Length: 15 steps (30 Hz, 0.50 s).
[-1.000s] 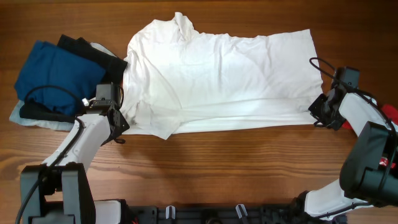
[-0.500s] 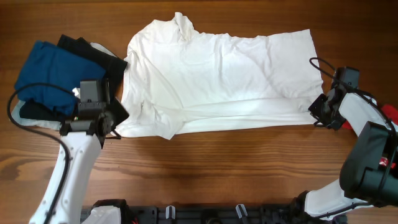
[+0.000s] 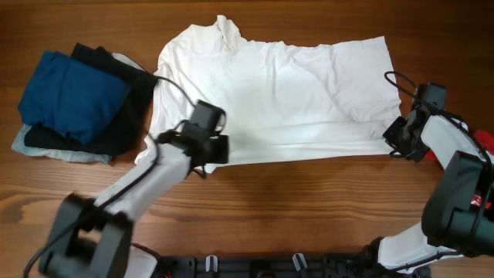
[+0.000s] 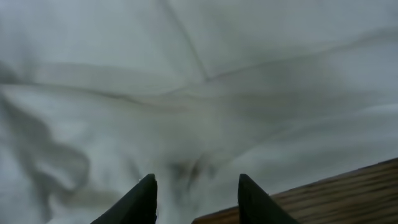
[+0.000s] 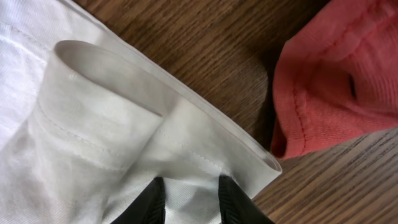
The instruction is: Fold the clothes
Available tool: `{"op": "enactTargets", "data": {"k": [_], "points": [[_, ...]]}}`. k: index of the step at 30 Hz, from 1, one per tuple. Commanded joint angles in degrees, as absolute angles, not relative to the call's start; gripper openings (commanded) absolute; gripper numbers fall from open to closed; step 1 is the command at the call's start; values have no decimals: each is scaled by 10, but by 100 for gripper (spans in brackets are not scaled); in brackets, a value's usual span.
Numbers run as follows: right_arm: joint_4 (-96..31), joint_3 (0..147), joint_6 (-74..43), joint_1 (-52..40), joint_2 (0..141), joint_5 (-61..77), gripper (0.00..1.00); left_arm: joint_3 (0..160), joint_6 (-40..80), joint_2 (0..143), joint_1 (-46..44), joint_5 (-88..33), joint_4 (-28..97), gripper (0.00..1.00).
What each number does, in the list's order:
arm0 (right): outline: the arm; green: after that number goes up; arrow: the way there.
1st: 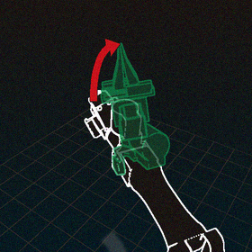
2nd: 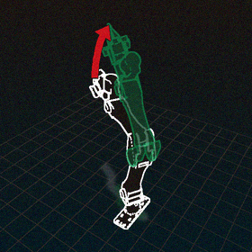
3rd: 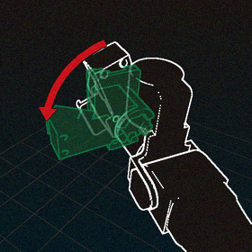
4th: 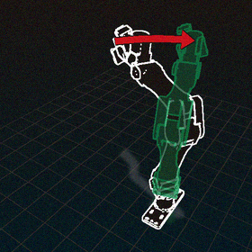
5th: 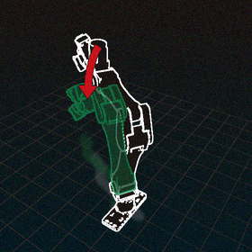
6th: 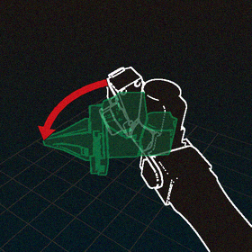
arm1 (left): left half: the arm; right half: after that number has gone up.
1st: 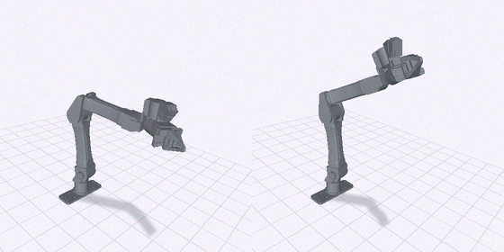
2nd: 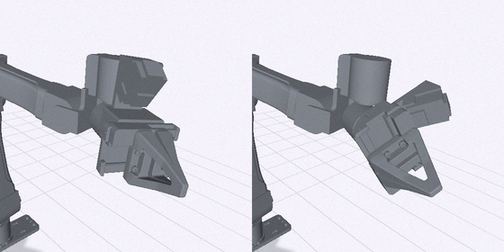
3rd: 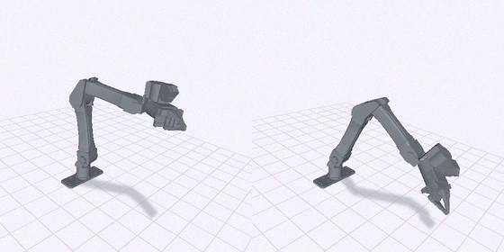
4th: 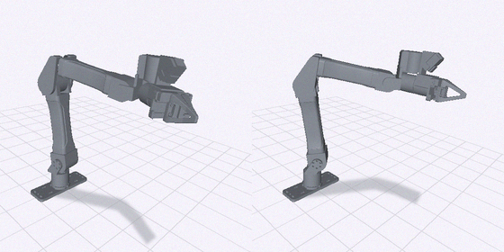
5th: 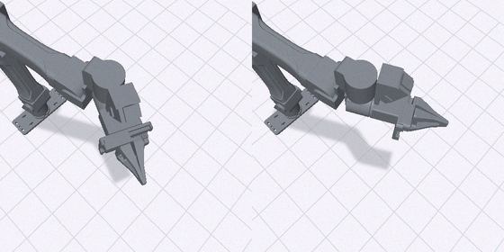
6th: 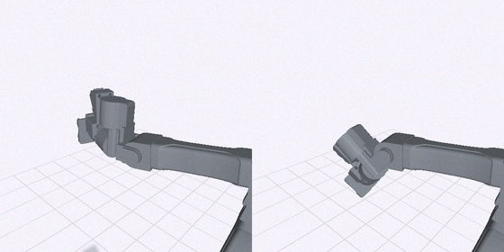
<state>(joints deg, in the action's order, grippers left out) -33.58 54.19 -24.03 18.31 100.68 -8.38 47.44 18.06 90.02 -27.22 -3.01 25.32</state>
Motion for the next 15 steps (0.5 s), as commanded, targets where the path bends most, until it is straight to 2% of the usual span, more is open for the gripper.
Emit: {"op": "enactTargets", "data": {"k": [1,15], "points": [[-354,510,-241,196,1038,-115,29,479,167,953,-304,-35,218,41],[-352,510,-240,196,1038,-115,29,479,167,981,-307,117,216,34]]}}
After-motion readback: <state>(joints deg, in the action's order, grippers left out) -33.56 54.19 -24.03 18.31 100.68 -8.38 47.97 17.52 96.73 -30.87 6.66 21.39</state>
